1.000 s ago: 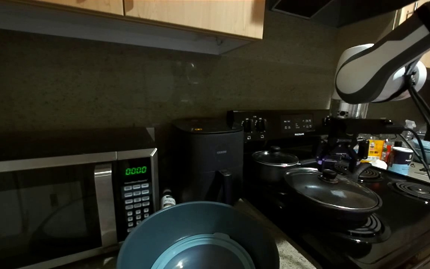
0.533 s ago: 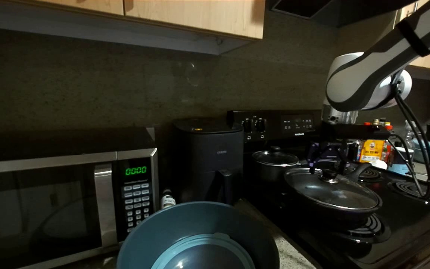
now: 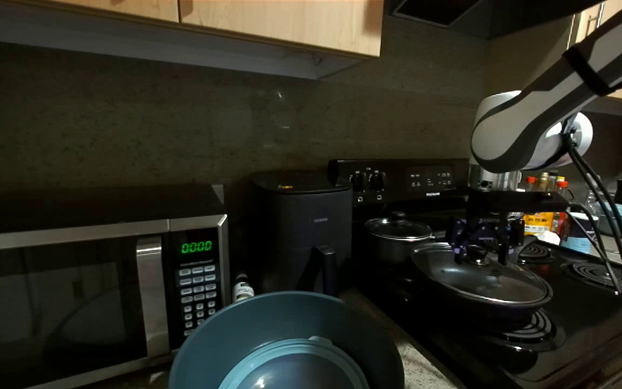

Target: Remove the glass lid from the pan and put it in the blue bowl on the left

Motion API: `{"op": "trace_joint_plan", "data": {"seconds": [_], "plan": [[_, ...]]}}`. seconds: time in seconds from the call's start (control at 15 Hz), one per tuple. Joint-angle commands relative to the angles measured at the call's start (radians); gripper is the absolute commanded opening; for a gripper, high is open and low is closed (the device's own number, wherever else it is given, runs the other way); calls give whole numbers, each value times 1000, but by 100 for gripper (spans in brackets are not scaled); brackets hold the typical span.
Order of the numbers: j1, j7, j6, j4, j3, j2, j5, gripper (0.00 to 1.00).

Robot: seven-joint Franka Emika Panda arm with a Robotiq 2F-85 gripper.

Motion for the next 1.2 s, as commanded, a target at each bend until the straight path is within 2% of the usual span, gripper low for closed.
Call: {"op": "trace_joint_plan", "data": {"seconds": [0.0,0.2,0.27,0.33,0.4,0.53,0.6,0.73,1.13], "plan": [[-4,-48,-27,29,-7,29,50,74],[-4,-52,-31,40,-8,29,72,53],[-4,-45,-38,40,-11,20,59,89],[3,-11,-25,31,-10,12,38,69],[3,-11,-27,34,-11,12,38,70],[2,-11,-27,35,-13,12,38,82],[2,-11,-27,35,-13,13,38,100],[0,-15,-26,43,-15,21,36,98],[1,-1,-28,80,-23,52,17,100]]}}
